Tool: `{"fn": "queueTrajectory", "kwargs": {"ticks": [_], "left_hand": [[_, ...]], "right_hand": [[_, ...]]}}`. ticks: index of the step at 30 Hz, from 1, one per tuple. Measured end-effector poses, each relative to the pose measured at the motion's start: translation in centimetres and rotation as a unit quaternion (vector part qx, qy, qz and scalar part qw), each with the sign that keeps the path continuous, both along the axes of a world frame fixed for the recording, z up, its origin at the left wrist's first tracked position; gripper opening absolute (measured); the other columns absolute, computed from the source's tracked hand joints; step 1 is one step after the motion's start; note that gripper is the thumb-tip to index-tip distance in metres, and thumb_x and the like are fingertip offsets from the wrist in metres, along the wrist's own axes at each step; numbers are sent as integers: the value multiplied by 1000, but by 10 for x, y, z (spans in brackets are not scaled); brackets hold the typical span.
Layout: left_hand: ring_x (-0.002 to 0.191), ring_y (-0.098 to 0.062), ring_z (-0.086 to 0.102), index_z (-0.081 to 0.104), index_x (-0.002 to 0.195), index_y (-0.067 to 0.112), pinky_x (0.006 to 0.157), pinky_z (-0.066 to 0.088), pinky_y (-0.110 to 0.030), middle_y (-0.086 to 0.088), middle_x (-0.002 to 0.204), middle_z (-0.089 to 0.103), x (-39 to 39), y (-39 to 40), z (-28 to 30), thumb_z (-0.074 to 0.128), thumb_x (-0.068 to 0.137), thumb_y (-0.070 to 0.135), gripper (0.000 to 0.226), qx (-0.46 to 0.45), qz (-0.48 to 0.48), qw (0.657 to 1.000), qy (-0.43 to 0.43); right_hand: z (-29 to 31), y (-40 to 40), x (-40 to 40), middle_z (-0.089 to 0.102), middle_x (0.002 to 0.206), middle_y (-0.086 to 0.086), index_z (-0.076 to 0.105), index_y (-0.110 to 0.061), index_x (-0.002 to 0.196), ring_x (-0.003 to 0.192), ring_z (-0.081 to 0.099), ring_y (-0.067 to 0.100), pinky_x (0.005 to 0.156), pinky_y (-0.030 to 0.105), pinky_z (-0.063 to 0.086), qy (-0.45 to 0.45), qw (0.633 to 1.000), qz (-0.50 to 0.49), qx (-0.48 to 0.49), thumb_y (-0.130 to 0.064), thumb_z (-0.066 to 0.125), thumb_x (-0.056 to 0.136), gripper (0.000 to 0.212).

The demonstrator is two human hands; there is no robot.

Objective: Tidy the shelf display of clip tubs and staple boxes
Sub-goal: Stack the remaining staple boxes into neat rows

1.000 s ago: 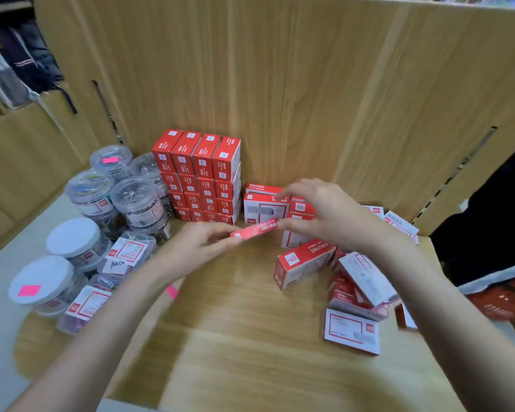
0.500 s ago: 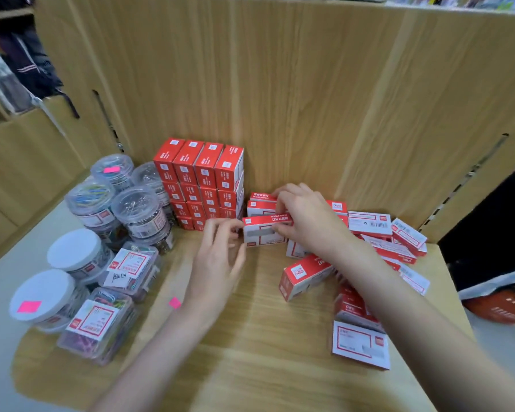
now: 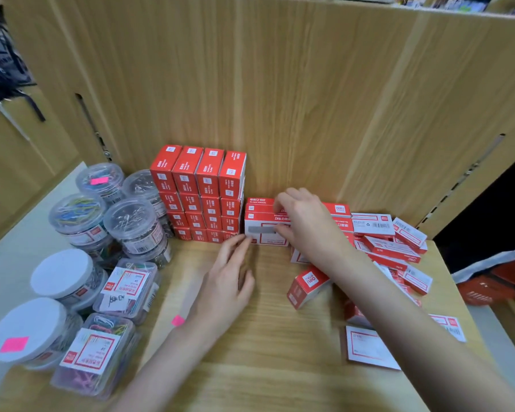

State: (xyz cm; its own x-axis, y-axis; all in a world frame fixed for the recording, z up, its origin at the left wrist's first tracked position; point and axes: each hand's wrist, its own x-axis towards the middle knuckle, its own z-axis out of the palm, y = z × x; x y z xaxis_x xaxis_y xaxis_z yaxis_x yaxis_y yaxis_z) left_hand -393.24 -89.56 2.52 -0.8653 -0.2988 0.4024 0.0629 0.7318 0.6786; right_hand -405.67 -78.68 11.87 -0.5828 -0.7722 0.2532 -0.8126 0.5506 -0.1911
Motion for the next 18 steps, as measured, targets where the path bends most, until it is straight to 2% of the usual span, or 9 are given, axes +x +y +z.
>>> {"fn": "queueTrajectory", "kwargs": {"ticks": [6,9,14,18], "left_hand": [[118,-13,49,50,129,4,89,49,-39,-2,132,46,3,-2,5,37,83,23,51,4,5,1000,17],[120,-13,48,49,130,5,95,43,-35,-2,136,45,4,-2,8,36,83,25,53,-5,3,1000,9],[123,-10,43,51,129,2,104,27,-13,-5,138,45,3,-1,11,37,82,25,54,-16,-2,1000,-11],[122,-8,41,50,128,1,102,22,-6,-6,136,44,2,-3,15,37,81,25,54,-32,-16,999,-20]], "right_hand": [[0,-4,1,55,100,12,55,-6,95,97,48,31,81,38,34,20,1000,-2,1,-13,67,75,24],[-1,0,1,54,102,9,55,-8,95,99,48,29,86,38,33,25,1000,-13,1,-15,66,76,24],[-3,2,0,55,99,7,56,-9,93,96,49,29,86,37,33,25,999,-28,-9,-13,67,75,21],[-6,5,1,58,97,7,57,-9,91,93,53,30,88,39,34,31,999,-31,-24,-10,67,74,20]]}}
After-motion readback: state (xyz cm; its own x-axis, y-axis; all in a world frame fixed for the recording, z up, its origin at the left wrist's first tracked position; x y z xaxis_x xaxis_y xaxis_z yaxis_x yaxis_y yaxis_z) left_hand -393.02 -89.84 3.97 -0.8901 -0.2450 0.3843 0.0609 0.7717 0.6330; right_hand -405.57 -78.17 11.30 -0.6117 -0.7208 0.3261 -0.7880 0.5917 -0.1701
